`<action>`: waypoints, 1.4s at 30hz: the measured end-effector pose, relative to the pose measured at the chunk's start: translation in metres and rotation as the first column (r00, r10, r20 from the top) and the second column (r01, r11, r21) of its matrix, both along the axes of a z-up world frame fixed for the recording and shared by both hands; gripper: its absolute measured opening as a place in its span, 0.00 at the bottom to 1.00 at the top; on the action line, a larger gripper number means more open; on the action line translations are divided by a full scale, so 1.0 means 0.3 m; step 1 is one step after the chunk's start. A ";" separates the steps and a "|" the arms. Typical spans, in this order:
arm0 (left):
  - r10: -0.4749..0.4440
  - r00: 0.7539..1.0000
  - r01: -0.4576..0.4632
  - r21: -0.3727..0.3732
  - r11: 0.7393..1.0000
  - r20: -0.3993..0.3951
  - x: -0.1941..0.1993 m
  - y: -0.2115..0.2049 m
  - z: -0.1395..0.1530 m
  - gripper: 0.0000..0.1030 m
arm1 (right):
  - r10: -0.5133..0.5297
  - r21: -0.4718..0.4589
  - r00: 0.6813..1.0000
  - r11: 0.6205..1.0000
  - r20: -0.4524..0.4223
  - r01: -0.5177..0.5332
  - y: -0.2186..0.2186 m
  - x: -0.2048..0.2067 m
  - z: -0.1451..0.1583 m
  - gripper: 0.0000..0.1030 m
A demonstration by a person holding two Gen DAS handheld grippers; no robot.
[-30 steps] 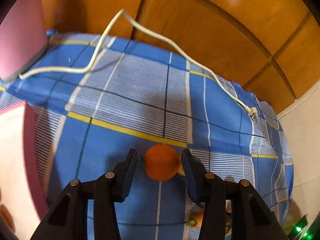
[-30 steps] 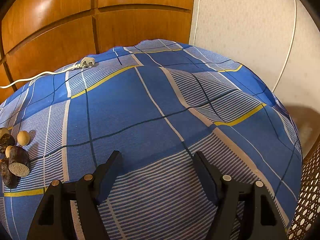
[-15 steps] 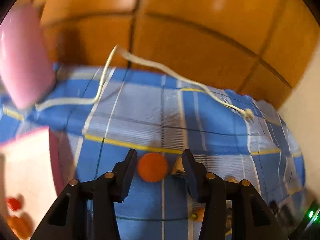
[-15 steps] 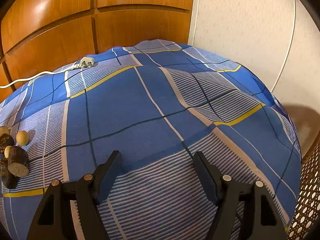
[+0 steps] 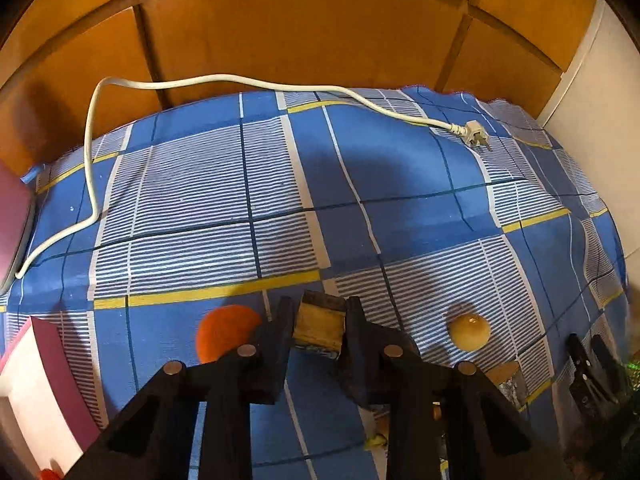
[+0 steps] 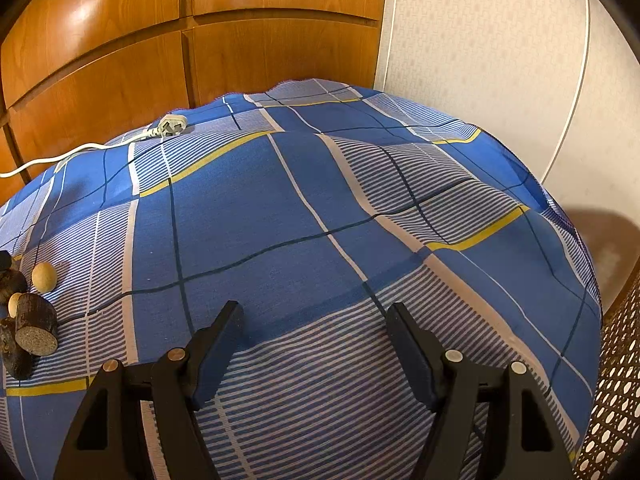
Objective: Organize fruits
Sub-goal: 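Carry the log piece into the tray and open the left gripper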
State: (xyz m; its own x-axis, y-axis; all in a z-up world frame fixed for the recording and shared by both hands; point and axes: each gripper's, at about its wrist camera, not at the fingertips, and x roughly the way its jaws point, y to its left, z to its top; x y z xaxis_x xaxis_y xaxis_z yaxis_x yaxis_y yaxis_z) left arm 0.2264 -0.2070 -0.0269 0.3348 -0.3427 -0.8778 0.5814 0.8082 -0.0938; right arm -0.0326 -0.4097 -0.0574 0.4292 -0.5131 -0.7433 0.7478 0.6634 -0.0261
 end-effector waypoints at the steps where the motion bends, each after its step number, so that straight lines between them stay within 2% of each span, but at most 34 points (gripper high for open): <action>1: -0.005 1.000 0.005 -0.008 1.000 0.008 -0.010 0.002 0.007 0.25 | 0.000 -0.001 1.000 1.000 0.000 0.000 0.002 0.001 0.001 0.73; 5: -0.014 0.998 0.018 -0.060 0.998 0.061 -0.079 0.030 0.068 0.24 | 0.000 0.001 1.000 1.000 0.004 0.000 0.002 -0.001 -0.001 0.73; 8: 0.068 0.995 -0.053 -0.186 0.981 0.075 -0.129 0.136 0.154 0.24 | 0.000 0.003 1.000 1.000 0.005 0.000 0.002 -0.001 0.000 0.73; 9: 0.106 0.992 -0.088 -0.213 0.973 0.074 -0.140 0.174 0.173 0.24 | 0.000 0.004 1.000 1.000 0.006 0.000 0.002 -0.002 0.000 0.73; 11: 0.200 0.978 -0.175 -0.297 0.939 0.057 -0.162 0.296 0.215 0.24 | 0.001 0.005 1.000 1.000 0.007 -0.001 0.002 -0.002 0.000 0.73; 14: 0.323 0.944 -0.286 -0.330 0.900 0.062 -0.181 0.476 0.249 0.24 | 0.002 0.007 1.000 1.000 0.010 -0.002 0.002 -0.004 0.001 0.73; 18: 0.442 0.896 -0.411 -0.307 0.858 0.034 -0.135 0.682 0.230 0.24 | 0.001 0.007 1.000 1.000 0.010 -0.001 0.005 -0.004 0.003 0.73; 20: 0.495 0.868 -0.467 -0.268 0.843 0.043 -0.104 0.772 0.204 0.24 | 0.001 0.006 1.000 1.000 0.010 -0.001 0.005 -0.005 0.003 0.73; 22: 0.535 0.844 -0.513 -0.234 0.826 0.035 -0.072 0.835 0.167 0.24 | 0.001 0.006 1.000 1.000 0.009 -0.001 0.006 -0.004 0.003 0.73; 24: 0.551 0.834 -0.536 -0.231 0.812 0.006 -0.050 0.889 0.137 0.24 | 0.001 0.007 1.000 1.000 0.010 -0.001 0.006 -0.004 0.003 0.73; 26: 0.586 0.810 -0.570 -0.207 0.795 0.023 -0.038 0.918 0.121 0.25 | 0.001 0.005 1.000 1.000 0.008 -0.001 0.007 -0.003 0.003 0.73; 29: 0.612 0.791 -0.594 -0.217 0.774 0.017 -0.046 0.955 0.115 0.34 | 0.000 0.005 1.000 1.000 0.009 0.000 0.007 -0.003 0.003 0.73; 32: 0.633 0.774 -0.610 -0.231 0.758 0.033 -0.093 0.979 0.136 0.37 | 0.000 0.005 1.000 1.000 0.009 0.000 0.007 -0.002 0.003 0.73; 36: 0.692 0.718 -0.663 -0.235 0.711 0.068 -0.199 1.019 0.166 0.47 | -0.001 0.005 1.000 1.000 0.008 0.001 0.008 -0.001 0.003 0.73; 37: 0.698 0.711 -0.667 -0.233 0.707 0.082 -0.234 1.029 0.173 0.49 | -0.001 0.005 1.000 1.000 0.008 0.001 0.008 -0.001 0.003 0.73; 39: 0.711 0.691 -0.678 -0.223 0.700 0.132 -0.308 1.036 0.185 0.59 | -0.001 0.005 1.000 1.000 0.008 0.001 0.008 0.000 0.003 0.73; 42: 0.717 0.673 -0.688 -0.201 0.697 0.182 -0.411 1.044 0.178 0.63 | -0.001 0.005 1.000 1.000 0.008 0.001 0.008 0.000 0.003 0.73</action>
